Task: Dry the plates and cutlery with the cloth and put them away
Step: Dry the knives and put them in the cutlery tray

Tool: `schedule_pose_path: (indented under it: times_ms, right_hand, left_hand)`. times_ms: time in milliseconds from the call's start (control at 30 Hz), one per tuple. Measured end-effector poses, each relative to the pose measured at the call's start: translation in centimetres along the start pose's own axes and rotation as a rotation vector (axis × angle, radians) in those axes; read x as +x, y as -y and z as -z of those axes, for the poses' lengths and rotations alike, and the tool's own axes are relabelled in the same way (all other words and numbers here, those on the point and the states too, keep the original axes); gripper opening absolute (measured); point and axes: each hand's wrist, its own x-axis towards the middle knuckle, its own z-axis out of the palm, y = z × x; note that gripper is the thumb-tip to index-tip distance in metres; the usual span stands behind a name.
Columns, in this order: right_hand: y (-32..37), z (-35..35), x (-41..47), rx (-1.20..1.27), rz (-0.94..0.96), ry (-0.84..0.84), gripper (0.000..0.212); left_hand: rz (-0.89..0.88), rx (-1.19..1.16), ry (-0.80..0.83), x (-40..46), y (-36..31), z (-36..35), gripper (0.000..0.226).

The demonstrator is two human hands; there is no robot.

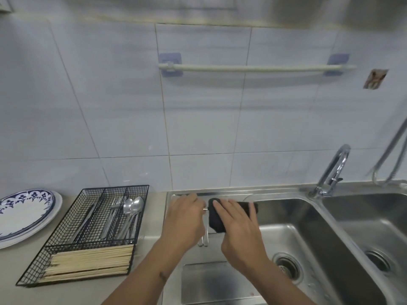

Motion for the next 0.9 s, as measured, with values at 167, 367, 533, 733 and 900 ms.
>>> schedule_pose_path:
  times_ms: [167,367,533,733,900]
  right_hand:
    - [-3.5,0.4,-1.0,0.081,-0.161,0.098,0.079]
    - [-5.1,1.7,-0.7,0.314,-0.351,-0.043,0.078]
    - [-1.3,1.0,0.4,0.296,-0.041,-0.076,0.074]
    - [-2.3,-2.0,-1.6,0.029,0.032,0.016,0.078]
    - [-1.1,-1.6,-0.5,0.025,0.089,-0.017,0.072]
  left_hand:
    - [0.026,-0.01,0.088,-0.2,0.6,0.9,0.023]
    - [0.167,-0.159,0.378,-0.7,1.8,1.1,0.031]
    - [0.193,-0.273,0.403,-0.3,0.3,0.8,0.025]
    - [0.226,-0.258,0.396,-0.4,1.4,1.5,0.029]
    - [0.261,-0.365,0.417,-0.2,1.2,1.5,0.026]
